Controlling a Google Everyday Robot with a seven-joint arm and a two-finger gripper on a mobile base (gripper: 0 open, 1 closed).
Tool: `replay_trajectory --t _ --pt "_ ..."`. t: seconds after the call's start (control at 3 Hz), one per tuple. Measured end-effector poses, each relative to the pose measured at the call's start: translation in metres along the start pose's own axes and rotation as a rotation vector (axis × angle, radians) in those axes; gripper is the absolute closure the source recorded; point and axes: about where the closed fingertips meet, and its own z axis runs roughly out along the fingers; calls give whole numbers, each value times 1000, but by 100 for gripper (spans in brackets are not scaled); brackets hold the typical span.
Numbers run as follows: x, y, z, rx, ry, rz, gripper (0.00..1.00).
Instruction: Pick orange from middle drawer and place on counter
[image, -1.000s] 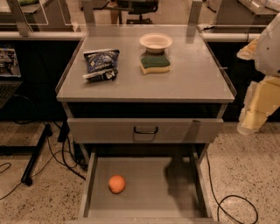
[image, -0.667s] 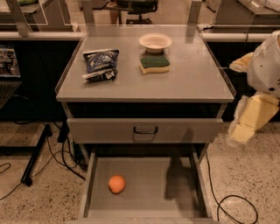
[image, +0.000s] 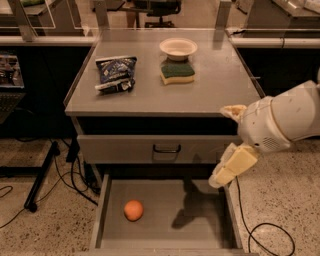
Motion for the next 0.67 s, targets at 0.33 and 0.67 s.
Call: replay_trajectory --t 0.33,0.67 --pt "2 -4 50 -13 -95 7 0" --pt "2 -4 50 -13 -95 7 0"
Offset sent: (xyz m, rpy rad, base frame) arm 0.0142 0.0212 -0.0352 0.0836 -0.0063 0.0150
